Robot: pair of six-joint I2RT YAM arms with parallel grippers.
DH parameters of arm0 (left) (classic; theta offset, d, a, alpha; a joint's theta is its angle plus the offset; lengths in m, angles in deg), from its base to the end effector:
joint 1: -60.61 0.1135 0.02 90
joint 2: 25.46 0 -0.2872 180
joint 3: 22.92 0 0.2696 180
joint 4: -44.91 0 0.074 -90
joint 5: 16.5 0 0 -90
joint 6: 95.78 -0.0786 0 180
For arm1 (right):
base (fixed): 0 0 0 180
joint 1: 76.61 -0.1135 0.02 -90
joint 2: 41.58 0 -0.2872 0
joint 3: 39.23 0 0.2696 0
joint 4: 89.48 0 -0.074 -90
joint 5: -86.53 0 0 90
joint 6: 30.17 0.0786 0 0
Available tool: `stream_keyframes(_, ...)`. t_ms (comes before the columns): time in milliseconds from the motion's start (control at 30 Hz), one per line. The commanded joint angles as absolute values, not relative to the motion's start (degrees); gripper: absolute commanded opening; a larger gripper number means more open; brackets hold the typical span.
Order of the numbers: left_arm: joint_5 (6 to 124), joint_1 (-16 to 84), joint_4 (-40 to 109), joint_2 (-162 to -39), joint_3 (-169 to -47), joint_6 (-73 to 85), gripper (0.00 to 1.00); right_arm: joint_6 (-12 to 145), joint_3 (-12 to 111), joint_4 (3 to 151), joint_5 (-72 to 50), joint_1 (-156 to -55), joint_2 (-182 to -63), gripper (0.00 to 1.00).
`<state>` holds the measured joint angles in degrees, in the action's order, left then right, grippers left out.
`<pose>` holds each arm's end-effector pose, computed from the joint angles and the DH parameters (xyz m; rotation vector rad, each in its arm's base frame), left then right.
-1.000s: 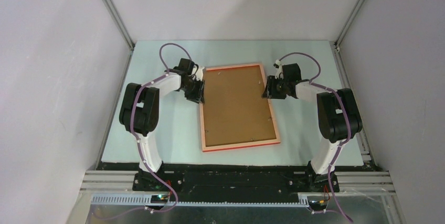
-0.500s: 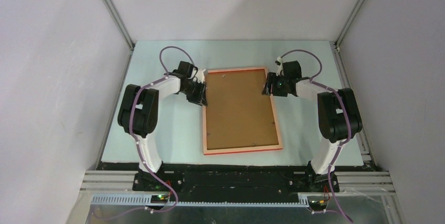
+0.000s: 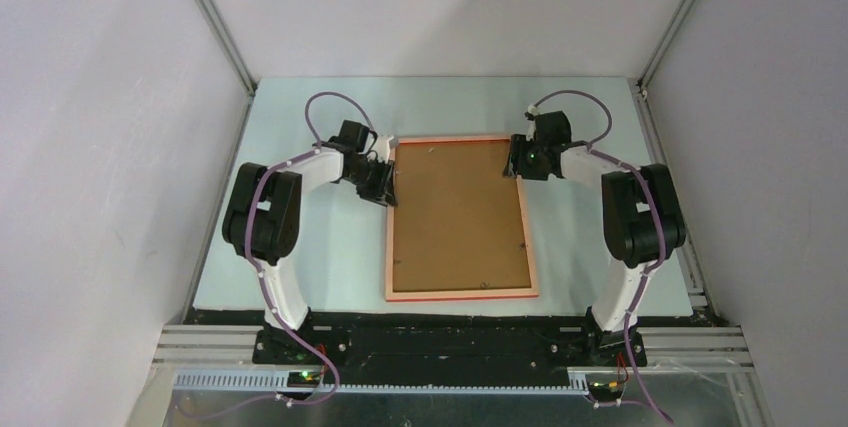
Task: Put the photo into the frame
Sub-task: Install the photo frame at the center of the board.
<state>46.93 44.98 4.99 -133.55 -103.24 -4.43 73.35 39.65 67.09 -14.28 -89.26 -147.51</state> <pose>0.3781 -0.1423 0.1274 0.4669 2.7017 -0.7193 0.4214 0.1097 0.1504 -0.0654 2.4780 0.4298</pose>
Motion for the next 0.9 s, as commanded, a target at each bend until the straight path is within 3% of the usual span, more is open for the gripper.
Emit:
stream_keyframes(0,43.88,43.30,-0.28,-133.79,-100.49,-7.70,0.00,73.66,43.24,65.95,-11.59,-90.68,-149.23,0.56)
stream_keyframes(333,43.55,43.21,-0.19,-134.09,-100.51,-7.69,0.00,72.49,46.06,63.56,-6.82,-93.21,-152.27,0.53)
stream_keyframes(867,43.61,43.18,0.09,-134.30,-100.55,-7.72,0.00,73.90,50.53,61.53,-8.84,-92.13,-156.34,0.50)
